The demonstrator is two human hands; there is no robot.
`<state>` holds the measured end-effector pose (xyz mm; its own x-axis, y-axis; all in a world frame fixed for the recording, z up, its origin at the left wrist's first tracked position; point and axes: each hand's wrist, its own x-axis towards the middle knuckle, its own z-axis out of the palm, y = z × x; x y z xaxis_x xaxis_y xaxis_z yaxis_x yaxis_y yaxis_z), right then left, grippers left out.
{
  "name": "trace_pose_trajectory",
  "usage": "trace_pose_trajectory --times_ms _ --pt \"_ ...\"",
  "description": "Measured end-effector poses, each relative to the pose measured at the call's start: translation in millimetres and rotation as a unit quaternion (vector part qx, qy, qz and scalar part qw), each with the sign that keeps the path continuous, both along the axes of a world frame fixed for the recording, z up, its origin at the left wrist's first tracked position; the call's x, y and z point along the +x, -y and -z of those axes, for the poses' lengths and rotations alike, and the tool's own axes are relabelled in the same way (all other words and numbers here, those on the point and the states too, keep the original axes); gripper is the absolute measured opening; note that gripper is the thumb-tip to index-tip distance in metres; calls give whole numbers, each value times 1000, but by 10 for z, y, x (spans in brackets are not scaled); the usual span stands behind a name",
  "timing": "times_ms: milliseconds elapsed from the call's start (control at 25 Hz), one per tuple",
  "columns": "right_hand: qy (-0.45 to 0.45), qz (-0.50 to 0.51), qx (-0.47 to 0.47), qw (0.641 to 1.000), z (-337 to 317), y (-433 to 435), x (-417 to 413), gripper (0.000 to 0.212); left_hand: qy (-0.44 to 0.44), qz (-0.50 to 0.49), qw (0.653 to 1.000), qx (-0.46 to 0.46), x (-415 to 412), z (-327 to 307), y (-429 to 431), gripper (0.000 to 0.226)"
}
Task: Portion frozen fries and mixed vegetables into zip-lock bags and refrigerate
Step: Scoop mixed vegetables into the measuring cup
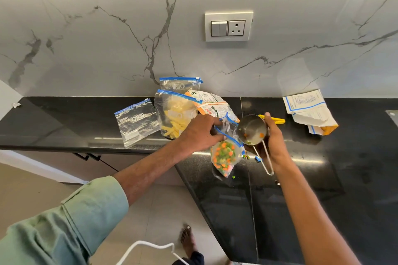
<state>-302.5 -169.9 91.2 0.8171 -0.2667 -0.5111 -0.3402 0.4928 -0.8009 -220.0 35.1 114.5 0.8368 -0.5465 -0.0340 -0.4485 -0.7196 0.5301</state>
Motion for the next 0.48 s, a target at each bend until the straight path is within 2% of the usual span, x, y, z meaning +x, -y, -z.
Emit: trace_pose_trajectory --times_ms 120,200,280,360,440,480 --pt "-4 64 189 980 385 121 -178 80 7 5 1000 -2 26 -45 -38 36" --pt "-56 61 213 974 685 148 -301 87 16 21 1000 8 49 -63 -72 25" --pt "-134 37 184 973 942 111 -393 80 40 45 997 53 55 -57 -88 23" --pt "-186 20 126 974 1080 72 -410 74 102 101 983 112 98 -72 -89 19" --pt "-203 0 56 977 1076 32 -349 79 185 192 956 126 193 -106 -50 16" --pt "-213 -21 -1 977 1014 -1 -311 84 209 237 940 130 222 -143 -15 22"
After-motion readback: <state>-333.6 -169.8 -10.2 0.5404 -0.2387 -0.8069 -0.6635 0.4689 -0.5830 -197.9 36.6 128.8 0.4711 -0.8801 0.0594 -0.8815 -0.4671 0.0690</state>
